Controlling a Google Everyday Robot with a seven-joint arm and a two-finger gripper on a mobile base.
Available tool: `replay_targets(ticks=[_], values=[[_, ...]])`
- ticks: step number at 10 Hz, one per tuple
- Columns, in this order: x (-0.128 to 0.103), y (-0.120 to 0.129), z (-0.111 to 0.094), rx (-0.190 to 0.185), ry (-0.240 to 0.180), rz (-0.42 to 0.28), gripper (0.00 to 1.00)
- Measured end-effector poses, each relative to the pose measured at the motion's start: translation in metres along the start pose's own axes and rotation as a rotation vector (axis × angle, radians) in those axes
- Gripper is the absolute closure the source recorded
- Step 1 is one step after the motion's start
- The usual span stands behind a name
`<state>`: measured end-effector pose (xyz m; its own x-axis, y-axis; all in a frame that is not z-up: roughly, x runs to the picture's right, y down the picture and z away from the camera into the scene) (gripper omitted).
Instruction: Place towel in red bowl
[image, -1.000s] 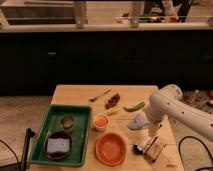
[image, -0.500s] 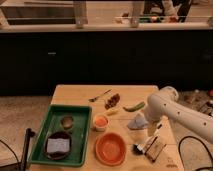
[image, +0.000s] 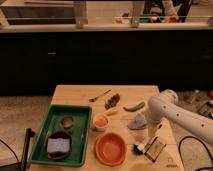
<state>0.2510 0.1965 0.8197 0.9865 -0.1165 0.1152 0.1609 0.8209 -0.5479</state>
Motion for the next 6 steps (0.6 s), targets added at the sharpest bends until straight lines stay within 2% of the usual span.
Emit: replay_targets(ticks=[6], values=[[-0.009,0.0,-0.012,0.035,-0.004,0.065,0.2]])
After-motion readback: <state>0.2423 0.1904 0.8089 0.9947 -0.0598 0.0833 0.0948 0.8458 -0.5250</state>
